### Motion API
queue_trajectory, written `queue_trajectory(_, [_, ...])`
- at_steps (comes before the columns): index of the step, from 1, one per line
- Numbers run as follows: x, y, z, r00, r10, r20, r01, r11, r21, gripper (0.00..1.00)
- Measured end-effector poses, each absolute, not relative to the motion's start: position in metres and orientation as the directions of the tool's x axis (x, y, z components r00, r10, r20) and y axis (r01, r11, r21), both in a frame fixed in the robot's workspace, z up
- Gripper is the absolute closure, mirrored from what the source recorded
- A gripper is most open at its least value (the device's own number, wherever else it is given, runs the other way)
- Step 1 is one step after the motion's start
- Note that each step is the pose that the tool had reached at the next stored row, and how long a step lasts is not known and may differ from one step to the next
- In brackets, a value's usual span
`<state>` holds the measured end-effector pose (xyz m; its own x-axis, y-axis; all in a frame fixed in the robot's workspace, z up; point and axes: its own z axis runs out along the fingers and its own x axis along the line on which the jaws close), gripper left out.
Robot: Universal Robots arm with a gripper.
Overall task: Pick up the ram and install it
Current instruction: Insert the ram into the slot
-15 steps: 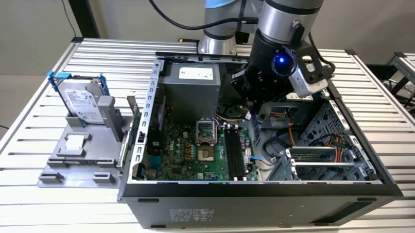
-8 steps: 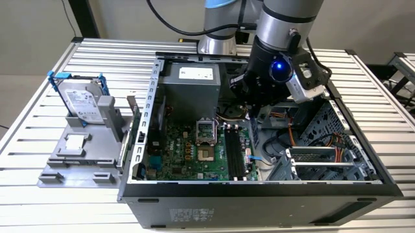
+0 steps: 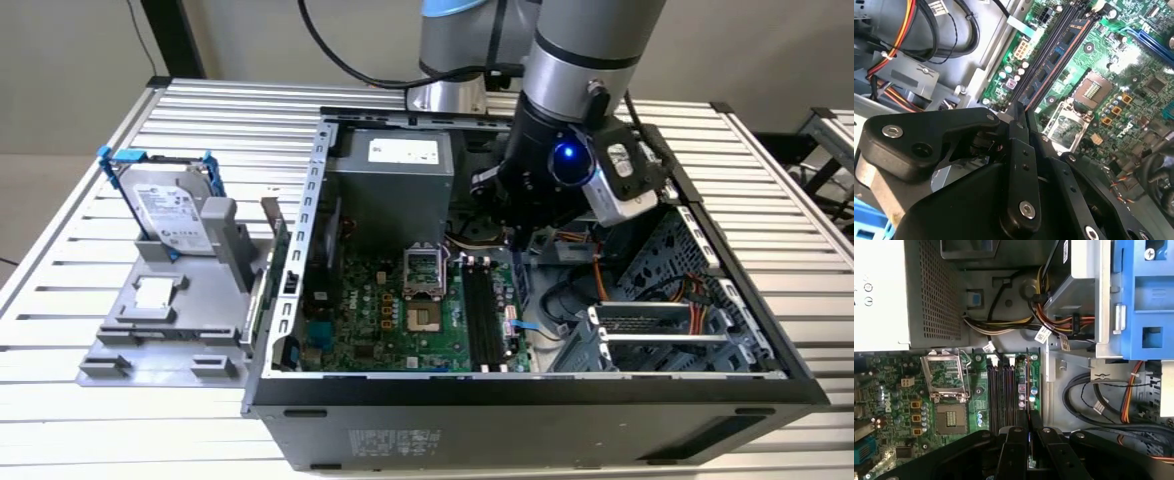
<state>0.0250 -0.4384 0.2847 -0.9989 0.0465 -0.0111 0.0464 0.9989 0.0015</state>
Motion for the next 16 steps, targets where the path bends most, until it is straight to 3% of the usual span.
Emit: queue_trajectory(16, [0.025,-0.443,0.264,-0.999,0.046,-0.008,0.046,0.999,0.001,1.0])
